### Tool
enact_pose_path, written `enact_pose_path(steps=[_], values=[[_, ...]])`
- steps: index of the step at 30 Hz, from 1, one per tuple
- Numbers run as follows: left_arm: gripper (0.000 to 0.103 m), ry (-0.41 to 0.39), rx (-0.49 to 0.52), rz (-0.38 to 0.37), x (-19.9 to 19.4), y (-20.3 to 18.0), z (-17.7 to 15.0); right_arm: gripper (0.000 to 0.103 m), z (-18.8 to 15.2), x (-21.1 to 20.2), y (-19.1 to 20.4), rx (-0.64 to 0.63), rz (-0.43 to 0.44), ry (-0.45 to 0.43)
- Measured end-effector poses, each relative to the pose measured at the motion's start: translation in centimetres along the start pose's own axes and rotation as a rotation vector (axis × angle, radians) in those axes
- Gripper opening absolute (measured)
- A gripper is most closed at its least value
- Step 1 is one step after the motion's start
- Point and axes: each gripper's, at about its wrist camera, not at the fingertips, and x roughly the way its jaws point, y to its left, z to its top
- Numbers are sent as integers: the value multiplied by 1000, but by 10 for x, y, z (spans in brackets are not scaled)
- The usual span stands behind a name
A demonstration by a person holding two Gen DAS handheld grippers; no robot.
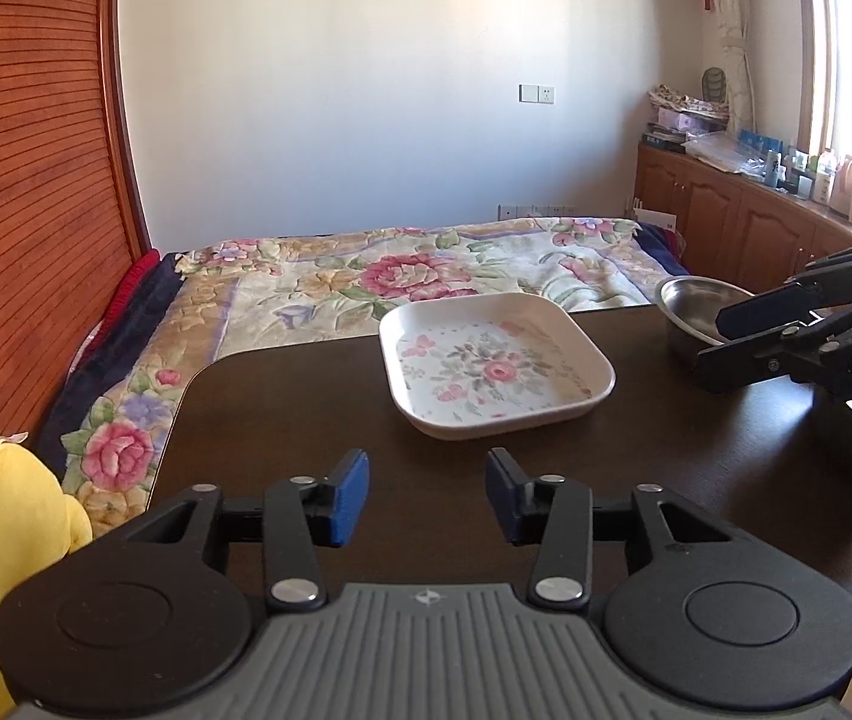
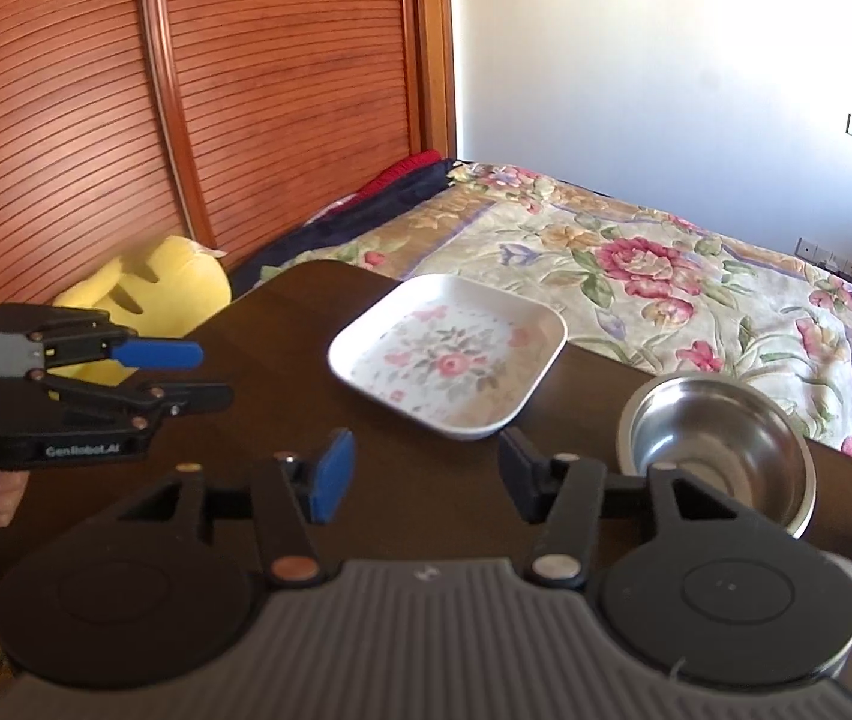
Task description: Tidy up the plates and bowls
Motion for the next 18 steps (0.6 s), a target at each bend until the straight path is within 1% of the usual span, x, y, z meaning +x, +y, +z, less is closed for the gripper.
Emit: enact_pose_path(steps=[4,8,18], values=[[49,1,-12,-7,14,8,7,56,8,15,-5,-4,4,20],[49,11,-35,-24,29,14,15,56,17,33,-13,11,10,49],[49,34,-41,-53,64,19,35,55,32,70,-32,42,-8,114]])
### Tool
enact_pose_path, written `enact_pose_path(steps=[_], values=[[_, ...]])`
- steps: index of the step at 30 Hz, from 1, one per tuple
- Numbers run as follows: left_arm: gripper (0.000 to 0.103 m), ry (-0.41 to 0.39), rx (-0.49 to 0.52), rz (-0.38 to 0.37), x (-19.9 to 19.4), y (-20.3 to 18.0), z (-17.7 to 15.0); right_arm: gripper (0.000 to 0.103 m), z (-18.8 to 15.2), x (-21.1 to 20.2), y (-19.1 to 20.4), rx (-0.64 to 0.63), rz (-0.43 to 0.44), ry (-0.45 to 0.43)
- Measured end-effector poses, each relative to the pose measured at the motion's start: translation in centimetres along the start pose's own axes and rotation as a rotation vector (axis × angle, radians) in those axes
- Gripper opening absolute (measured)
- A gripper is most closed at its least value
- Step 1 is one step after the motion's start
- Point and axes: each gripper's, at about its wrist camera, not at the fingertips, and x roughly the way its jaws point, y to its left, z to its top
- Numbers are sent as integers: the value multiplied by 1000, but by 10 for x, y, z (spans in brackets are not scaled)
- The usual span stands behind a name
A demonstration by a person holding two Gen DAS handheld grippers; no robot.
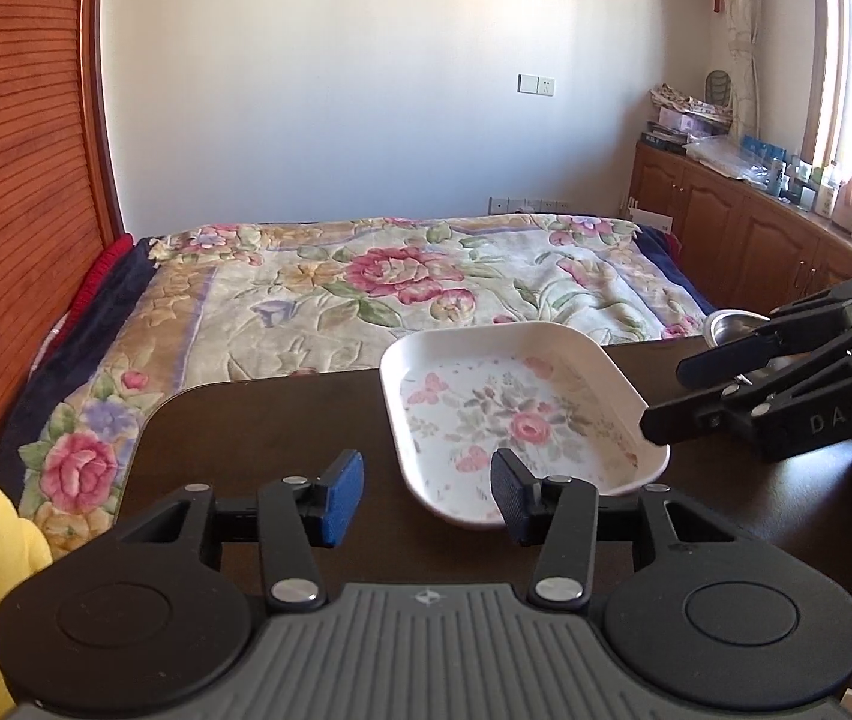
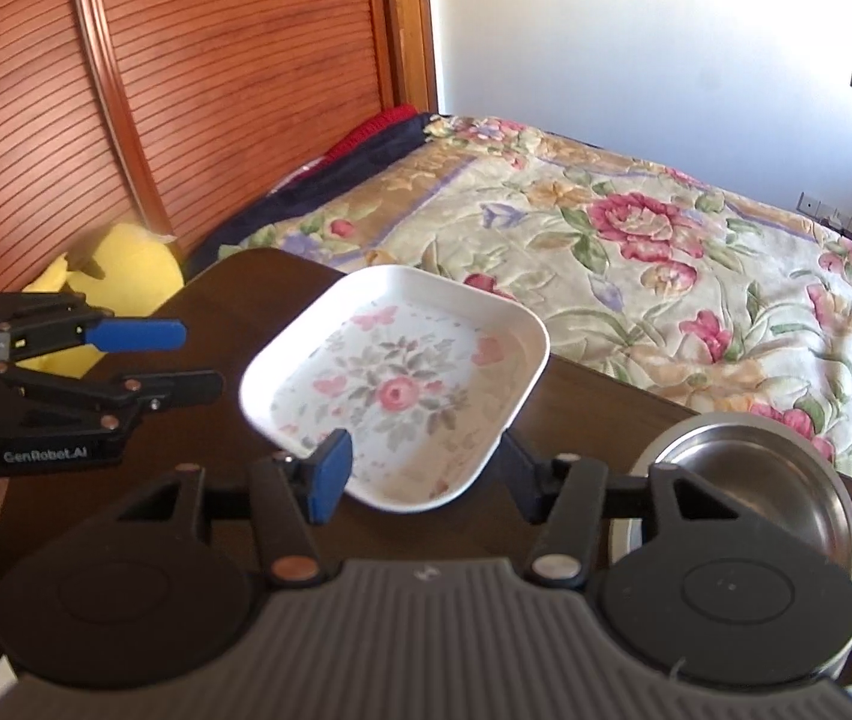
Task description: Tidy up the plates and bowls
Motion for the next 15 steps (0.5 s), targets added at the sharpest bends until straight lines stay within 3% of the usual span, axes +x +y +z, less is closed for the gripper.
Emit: enact_pose_path(steps=[6,15], values=[[42,18,-10,-2,21,3,7,55,6,12,-8,14,-10,30],[29,42,-20,0,41,6,8,41,8,26,-13,15,-7,76]])
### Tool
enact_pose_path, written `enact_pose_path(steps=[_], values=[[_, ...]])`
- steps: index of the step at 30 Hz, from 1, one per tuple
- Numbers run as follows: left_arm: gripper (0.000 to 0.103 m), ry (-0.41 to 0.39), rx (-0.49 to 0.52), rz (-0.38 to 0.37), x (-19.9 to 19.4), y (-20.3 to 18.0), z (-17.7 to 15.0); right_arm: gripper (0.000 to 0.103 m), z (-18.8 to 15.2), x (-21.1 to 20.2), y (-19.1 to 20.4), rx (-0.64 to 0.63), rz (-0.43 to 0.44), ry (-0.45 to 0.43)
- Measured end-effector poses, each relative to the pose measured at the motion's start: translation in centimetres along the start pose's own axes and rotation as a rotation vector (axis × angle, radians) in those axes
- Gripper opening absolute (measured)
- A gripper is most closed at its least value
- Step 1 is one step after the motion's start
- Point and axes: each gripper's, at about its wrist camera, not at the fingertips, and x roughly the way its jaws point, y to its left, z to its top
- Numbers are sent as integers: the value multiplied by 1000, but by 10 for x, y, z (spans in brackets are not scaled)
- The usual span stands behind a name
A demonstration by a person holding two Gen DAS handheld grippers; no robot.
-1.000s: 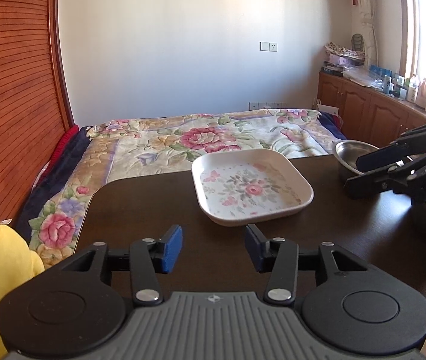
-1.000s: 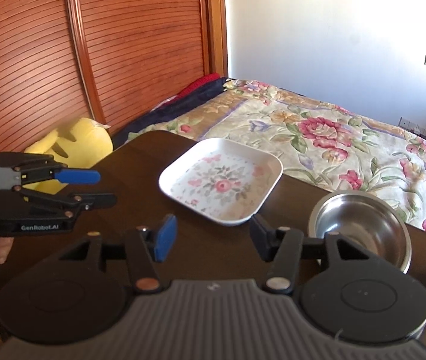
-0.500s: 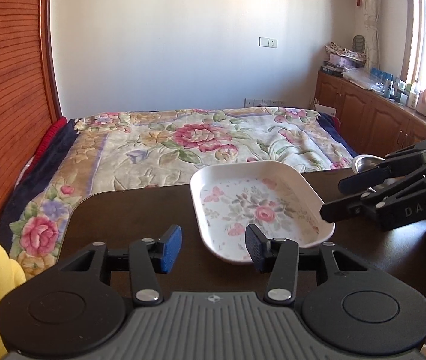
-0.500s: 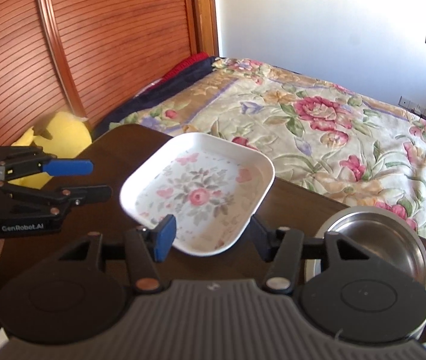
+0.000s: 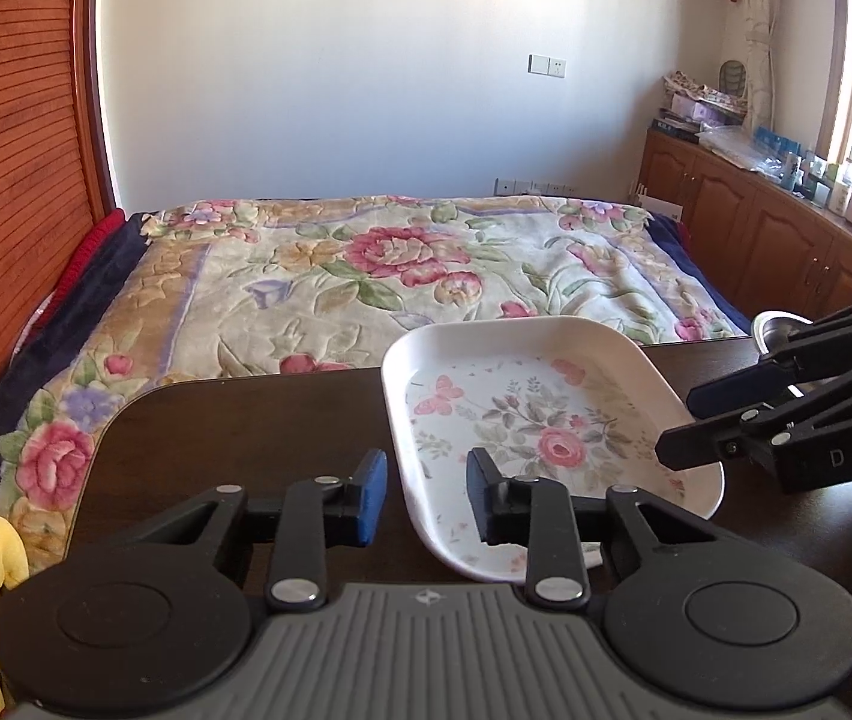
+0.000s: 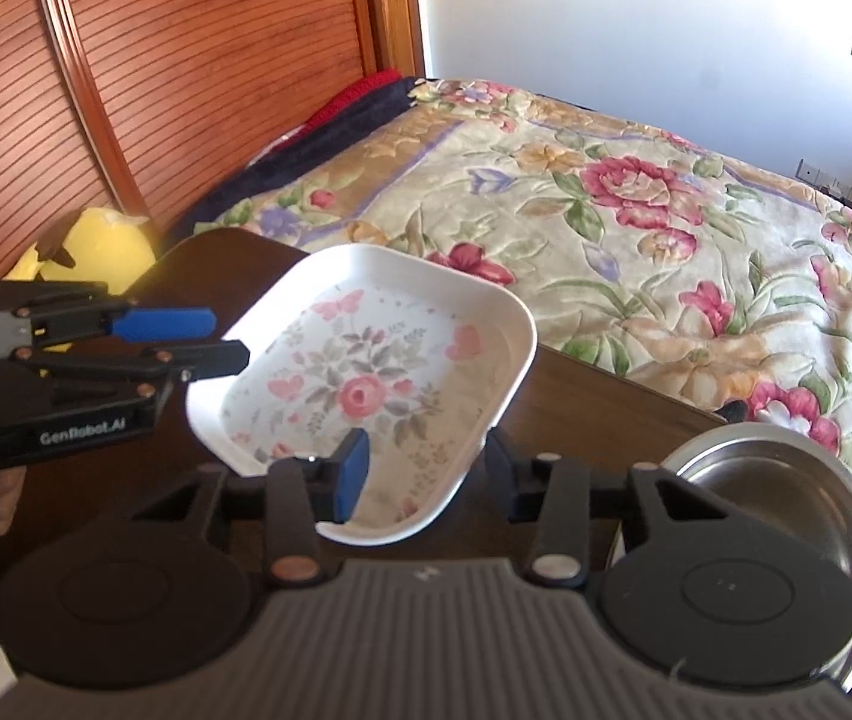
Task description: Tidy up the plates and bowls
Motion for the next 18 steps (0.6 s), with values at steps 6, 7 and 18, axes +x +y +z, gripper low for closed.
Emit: enact_pose_path(steps=[6,7,18], values=[[29,7,-6,1,9,0,0,38,-1,5,-2,-14,-1,19],[29,6,-6,3,10,0,0,36,-1,5,-2,-17,3,23],[24,15,-8,7,19,1,0,34,0,11,1,-62,-10,50]])
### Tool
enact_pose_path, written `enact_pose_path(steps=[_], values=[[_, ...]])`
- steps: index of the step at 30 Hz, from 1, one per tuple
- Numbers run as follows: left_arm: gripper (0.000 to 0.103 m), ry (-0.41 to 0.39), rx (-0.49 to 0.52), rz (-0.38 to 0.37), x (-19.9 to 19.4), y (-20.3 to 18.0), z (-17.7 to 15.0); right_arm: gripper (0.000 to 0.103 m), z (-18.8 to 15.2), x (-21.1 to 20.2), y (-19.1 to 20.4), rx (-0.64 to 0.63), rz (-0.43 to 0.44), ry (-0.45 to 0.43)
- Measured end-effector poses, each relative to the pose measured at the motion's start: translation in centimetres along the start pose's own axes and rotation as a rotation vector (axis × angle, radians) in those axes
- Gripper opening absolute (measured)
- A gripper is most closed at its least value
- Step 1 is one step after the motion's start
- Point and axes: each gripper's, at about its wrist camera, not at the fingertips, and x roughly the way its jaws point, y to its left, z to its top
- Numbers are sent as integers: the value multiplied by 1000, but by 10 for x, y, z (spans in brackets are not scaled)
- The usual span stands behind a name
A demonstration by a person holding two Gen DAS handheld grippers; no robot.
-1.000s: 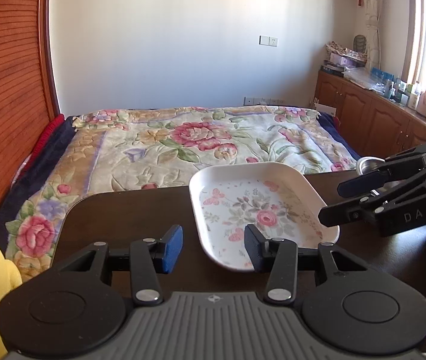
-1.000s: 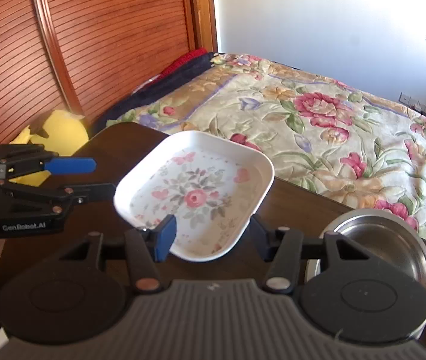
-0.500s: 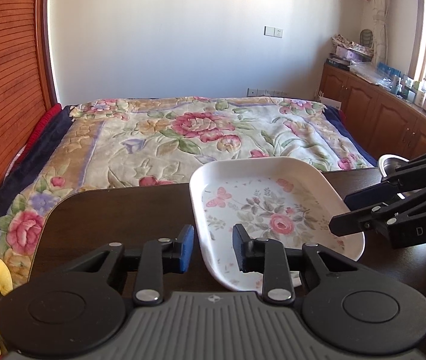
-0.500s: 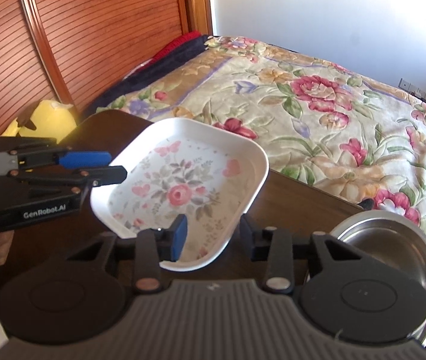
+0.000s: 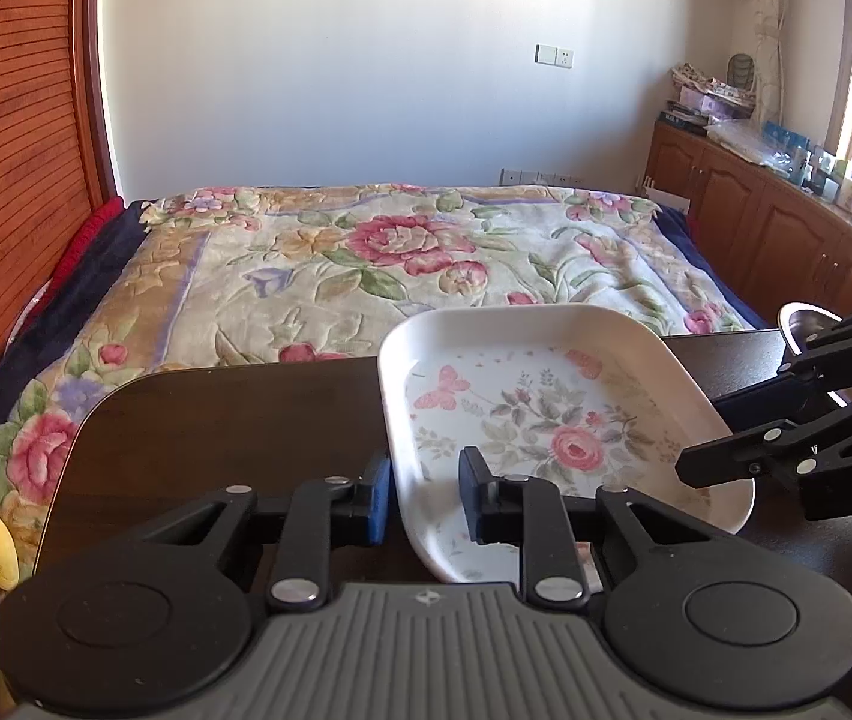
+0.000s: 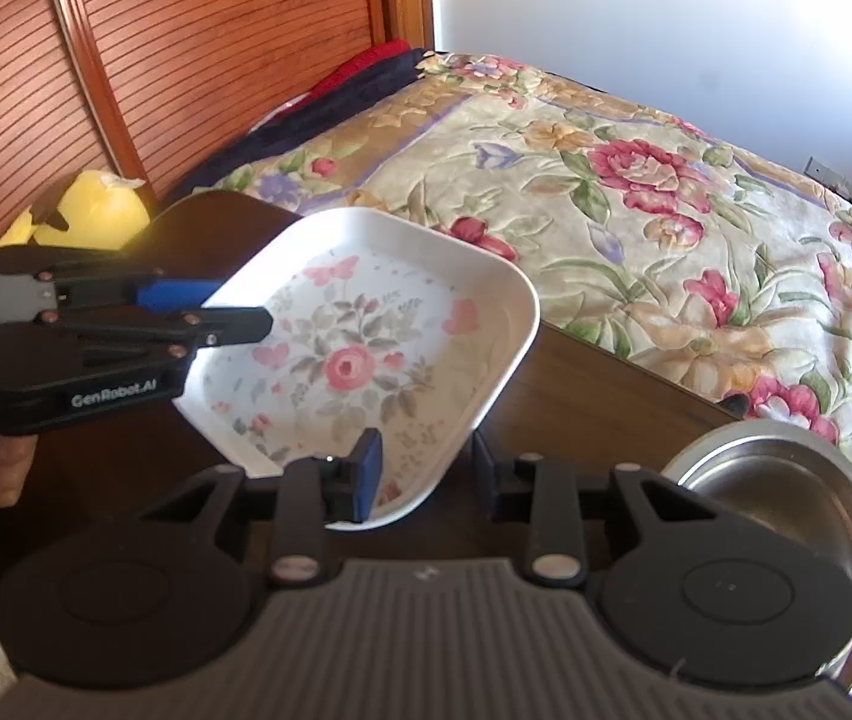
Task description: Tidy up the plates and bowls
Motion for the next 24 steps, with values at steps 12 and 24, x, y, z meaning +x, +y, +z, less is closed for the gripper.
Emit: enact_pose_path(steps=[12,24], values=[[21,-3,-9,2,-4,1,-3,21,-1,1,-3,-6,7,8],[21,-34,15,20,-38,-8,-7,20,-15,-22,1,24,37,-55]])
